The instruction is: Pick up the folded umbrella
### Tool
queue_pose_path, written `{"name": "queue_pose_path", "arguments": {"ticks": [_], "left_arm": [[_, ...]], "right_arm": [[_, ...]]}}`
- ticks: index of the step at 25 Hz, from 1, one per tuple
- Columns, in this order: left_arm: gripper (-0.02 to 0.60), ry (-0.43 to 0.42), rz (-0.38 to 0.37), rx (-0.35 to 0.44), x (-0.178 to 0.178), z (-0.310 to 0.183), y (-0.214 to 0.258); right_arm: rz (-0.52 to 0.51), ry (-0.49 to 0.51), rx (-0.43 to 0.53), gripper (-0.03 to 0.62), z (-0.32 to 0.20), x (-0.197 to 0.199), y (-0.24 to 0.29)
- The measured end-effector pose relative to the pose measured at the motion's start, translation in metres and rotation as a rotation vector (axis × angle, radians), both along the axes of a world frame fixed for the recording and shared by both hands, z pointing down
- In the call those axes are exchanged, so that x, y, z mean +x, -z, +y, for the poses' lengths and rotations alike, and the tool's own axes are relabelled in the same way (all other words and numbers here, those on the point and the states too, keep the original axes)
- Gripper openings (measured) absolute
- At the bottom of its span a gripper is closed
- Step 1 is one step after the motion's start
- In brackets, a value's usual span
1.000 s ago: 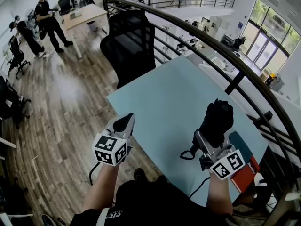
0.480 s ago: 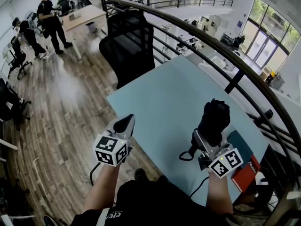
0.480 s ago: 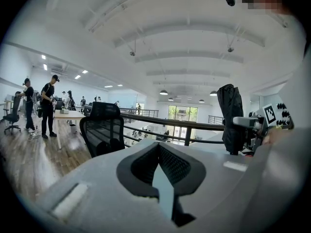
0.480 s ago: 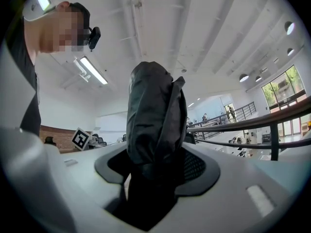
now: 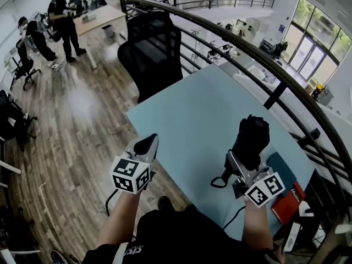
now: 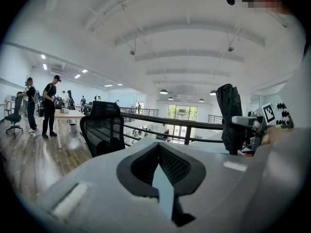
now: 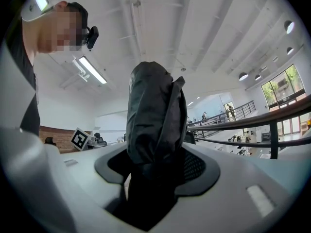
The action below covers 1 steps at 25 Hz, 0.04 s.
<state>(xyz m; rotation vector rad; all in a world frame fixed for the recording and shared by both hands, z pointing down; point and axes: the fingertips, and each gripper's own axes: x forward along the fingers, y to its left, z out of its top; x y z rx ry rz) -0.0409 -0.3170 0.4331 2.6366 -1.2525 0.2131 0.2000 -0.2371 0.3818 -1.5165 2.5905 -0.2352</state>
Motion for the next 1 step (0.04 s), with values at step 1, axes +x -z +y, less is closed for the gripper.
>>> {"name": "queue_pose_path", "arguments": {"ticks": [1], "left_arm": [[0.007,0.000,0.000,0.000,0.0003,0.0002,-0.0007]], "right_arm": [[0.002,0.000,-0.001,0.254,-0.0001,0.0000,-0.0006]]}}
